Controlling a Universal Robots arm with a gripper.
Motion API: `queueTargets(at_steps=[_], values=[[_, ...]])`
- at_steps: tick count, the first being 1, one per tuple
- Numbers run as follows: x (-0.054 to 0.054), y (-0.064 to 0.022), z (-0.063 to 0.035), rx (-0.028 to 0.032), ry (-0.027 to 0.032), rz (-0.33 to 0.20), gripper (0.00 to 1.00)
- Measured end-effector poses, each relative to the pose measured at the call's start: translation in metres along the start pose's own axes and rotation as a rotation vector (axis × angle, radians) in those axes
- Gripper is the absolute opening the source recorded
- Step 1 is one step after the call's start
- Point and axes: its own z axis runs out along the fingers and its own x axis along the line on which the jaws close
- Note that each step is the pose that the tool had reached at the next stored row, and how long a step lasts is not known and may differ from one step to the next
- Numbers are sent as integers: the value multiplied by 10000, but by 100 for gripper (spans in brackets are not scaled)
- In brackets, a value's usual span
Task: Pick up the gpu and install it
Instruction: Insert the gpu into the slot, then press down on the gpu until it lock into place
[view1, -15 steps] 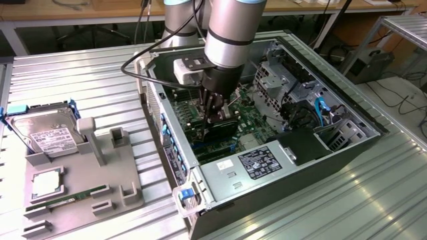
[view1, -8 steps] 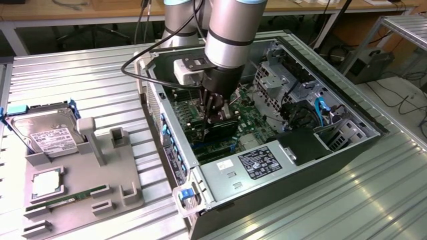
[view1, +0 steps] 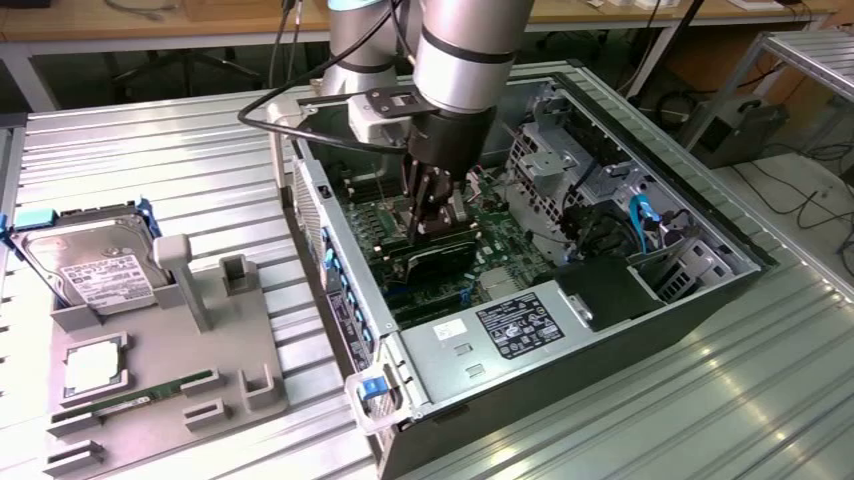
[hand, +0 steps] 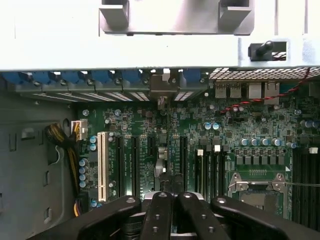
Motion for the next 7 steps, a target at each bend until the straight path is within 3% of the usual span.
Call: queueTargets(at_steps=[7], values=[[0, 0, 0, 0, -1, 0, 11]])
